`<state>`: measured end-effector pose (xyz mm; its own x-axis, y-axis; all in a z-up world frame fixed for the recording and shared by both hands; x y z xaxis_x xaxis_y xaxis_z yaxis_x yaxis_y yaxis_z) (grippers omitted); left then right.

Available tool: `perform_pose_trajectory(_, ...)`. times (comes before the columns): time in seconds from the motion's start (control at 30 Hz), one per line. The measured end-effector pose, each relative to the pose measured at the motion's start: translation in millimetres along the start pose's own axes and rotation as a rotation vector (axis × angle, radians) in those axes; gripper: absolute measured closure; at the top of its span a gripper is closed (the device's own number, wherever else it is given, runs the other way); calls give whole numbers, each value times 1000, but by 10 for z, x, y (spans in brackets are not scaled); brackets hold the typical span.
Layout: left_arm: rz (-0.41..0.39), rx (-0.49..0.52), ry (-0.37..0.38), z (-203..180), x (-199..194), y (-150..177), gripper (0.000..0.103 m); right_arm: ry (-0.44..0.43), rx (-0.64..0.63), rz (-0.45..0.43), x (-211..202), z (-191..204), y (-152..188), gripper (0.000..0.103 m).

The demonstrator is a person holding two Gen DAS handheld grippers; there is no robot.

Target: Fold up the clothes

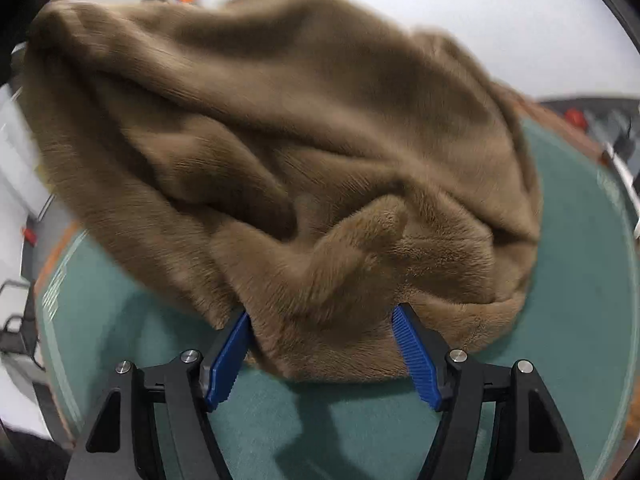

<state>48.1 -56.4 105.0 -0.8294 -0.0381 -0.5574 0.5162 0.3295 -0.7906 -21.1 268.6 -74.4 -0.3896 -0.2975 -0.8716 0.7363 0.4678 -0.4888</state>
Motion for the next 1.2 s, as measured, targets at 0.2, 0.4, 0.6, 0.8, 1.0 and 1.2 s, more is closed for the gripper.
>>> perform_pose_trajectory(0.2, 22, -33, 12, 80, -11, 22, 90, 45, 119, -64, -198, -44, -162, 91)
perform_pose_trajectory(0.4, 5, -66, 42, 34, -204, -1, 90, 205, 147, -382, -1484, -177, -469, 93)
perform_pose_trajectory(0.6, 26, -19, 101, -224, -366, 222, 88, 315, 206, -685, -2813, -389, -633, 93)
perform_pose_trajectory(0.8, 70, 44, 141, -467, -468, 558, 46, 458, 169, -933, -3838, -115, -396, 93)
perform_pose_trajectory(1.0, 134, 137, 180, -718, -508, 979, 32, 494, 110, -965, -4022, -5, -335, 93)
perform_pose_trajectory(1.2, 273, 301, 252, -902, -394, 1602, 31, 492, 110, -942, -3959, -84, -217, 93)
Point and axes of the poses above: each gripper's, at about its wrist camera, not at the fingertips, and x roughly the way its jaws point, z to its left, y to its underside, the point moved 4 cm from there along x, roughly the way its jaws point, and after that the axes turned 4 degrees about y, right-handed, at the moved point
